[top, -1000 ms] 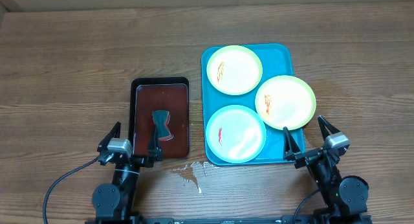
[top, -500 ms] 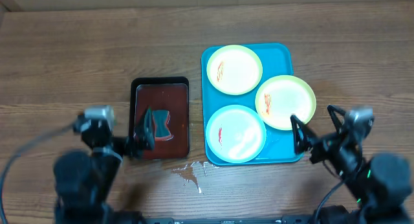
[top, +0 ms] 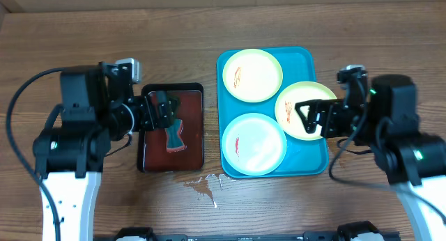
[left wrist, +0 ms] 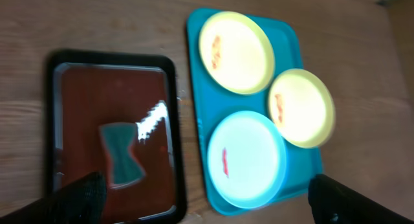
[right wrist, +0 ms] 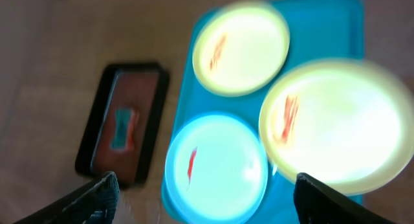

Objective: Clean dirty plates on tray and stack at the side

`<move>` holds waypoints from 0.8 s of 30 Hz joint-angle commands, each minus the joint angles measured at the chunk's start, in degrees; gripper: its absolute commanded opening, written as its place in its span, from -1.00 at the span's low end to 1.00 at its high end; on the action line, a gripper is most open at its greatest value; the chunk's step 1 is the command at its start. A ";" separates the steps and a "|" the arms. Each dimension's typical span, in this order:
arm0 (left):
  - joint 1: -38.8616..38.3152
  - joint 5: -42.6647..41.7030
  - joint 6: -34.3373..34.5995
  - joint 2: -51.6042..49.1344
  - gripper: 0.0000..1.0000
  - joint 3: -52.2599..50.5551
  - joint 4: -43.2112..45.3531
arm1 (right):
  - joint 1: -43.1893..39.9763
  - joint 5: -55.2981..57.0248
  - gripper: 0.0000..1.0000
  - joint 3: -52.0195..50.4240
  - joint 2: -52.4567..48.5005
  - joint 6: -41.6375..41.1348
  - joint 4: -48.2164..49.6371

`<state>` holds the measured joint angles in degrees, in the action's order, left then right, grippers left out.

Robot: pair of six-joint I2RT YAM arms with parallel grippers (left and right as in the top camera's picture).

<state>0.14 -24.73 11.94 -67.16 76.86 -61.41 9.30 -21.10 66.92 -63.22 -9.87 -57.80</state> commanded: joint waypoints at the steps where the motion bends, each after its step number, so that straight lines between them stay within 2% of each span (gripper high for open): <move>1: 0.20 -8.55 0.07 -1.44 1.00 1.46 0.33 | 1.51 -0.81 0.75 -0.22 -5.88 -1.40 -3.43; 3: 0.20 -9.20 -1.68 -1.99 1.00 1.46 0.31 | 3.06 1.29 0.68 -2.08 -9.55 -2.91 -4.50; 8: 0.15 -6.69 -5.14 -2.10 1.00 1.49 -0.94 | 8.33 9.86 0.25 -8.90 -17.07 -8.52 -0.74; 11: 0.15 -2.49 -5.16 -2.10 1.00 1.46 -2.62 | 10.54 14.40 0.15 -12.33 -20.72 -11.23 3.58; 15: 0.15 1.31 -5.60 -2.12 1.00 1.46 -4.22 | 11.32 14.45 0.04 -16.17 -24.39 -11.19 9.68; 24: 0.15 1.75 -6.16 -2.73 1.00 1.18 -4.37 | 11.32 14.62 -0.35 -20.28 -26.45 -9.90 20.90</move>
<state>0.12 -23.90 7.09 -69.17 76.97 -65.65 20.40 -7.38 48.36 -89.62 -19.66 -38.35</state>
